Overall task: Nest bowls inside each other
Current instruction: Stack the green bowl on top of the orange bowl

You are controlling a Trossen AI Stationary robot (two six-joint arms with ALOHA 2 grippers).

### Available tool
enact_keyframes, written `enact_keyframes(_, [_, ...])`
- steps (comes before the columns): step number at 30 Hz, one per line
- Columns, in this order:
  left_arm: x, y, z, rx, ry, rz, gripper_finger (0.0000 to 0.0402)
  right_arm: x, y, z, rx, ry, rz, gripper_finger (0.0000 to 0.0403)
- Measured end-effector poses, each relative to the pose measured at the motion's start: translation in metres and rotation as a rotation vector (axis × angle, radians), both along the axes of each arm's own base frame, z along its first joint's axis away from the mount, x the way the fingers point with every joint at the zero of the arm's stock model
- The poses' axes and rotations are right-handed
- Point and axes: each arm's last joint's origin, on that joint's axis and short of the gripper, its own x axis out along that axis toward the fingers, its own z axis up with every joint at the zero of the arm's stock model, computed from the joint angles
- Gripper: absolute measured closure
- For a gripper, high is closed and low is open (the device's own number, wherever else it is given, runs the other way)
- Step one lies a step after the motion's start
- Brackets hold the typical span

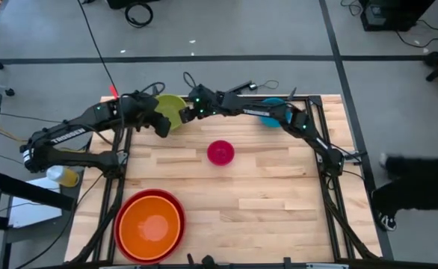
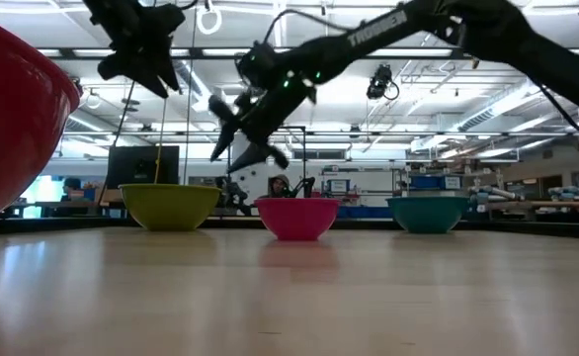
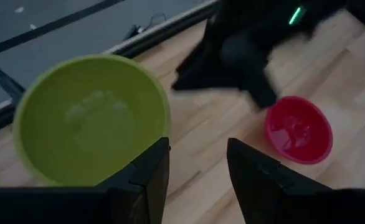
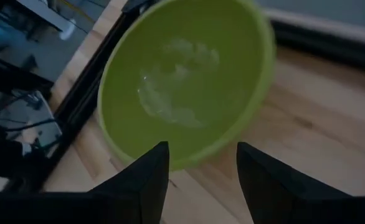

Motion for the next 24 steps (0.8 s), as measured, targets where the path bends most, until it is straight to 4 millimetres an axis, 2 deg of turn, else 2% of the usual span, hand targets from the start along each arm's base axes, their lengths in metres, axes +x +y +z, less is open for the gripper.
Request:
enact_keyframes(6, [-0.008, -0.003, -0.005, -0.057, 0.052, 0.038, 0.0239, 0.012, 0.004, -0.034, 0.011, 0.030, -0.135, 0.0212])
enact_keyframes(13, [-0.010, -0.004, -0.007, -0.076, 0.076, 0.048, 0.0239, 0.023, 0.000, -0.047, -0.033, -0.053, -0.154, 0.0224])
enact_keyframes(24, [-0.010, -0.004, -0.007, -0.085, 0.077, 0.057, 0.0239, 0.023, -0.009, -0.051, -0.009, -0.056, -0.159, 0.0355])
